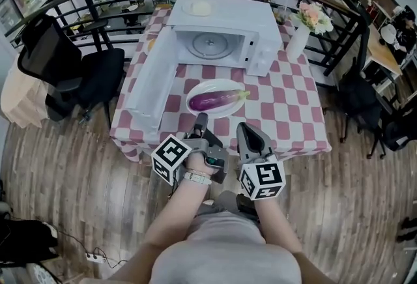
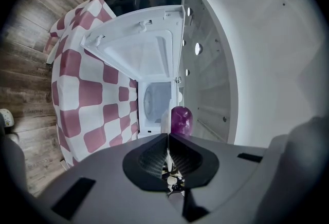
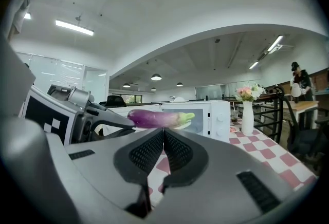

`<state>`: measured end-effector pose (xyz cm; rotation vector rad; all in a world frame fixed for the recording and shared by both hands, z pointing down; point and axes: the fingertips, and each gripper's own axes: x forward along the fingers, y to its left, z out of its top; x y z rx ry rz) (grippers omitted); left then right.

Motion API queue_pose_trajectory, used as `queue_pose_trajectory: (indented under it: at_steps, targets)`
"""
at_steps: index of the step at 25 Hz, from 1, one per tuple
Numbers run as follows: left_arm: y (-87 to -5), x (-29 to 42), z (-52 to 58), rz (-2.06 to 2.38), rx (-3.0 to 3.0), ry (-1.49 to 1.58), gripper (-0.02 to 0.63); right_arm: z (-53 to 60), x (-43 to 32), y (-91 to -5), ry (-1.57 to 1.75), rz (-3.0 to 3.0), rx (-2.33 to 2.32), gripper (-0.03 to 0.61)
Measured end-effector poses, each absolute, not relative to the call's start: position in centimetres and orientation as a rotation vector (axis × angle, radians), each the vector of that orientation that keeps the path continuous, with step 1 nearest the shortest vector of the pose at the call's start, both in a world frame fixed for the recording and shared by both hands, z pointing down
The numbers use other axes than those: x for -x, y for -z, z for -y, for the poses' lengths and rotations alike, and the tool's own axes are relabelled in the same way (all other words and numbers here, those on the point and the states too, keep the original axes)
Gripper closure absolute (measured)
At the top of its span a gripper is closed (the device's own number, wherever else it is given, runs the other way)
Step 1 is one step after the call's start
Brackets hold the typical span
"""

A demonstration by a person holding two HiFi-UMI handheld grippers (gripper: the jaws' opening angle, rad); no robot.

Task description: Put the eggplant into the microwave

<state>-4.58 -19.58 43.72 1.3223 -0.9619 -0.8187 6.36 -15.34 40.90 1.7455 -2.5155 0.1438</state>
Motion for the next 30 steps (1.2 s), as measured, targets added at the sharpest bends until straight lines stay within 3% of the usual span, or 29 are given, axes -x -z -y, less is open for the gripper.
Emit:
queue_pose_trajectory:
  at_steps: [30]
  targets:
    - [-47.5, 4.9, 36.7, 1.020, -1.273, 0.838, 0.600, 32.7, -7.6, -42.8, -0.181, 2.525, -1.665, 0.552]
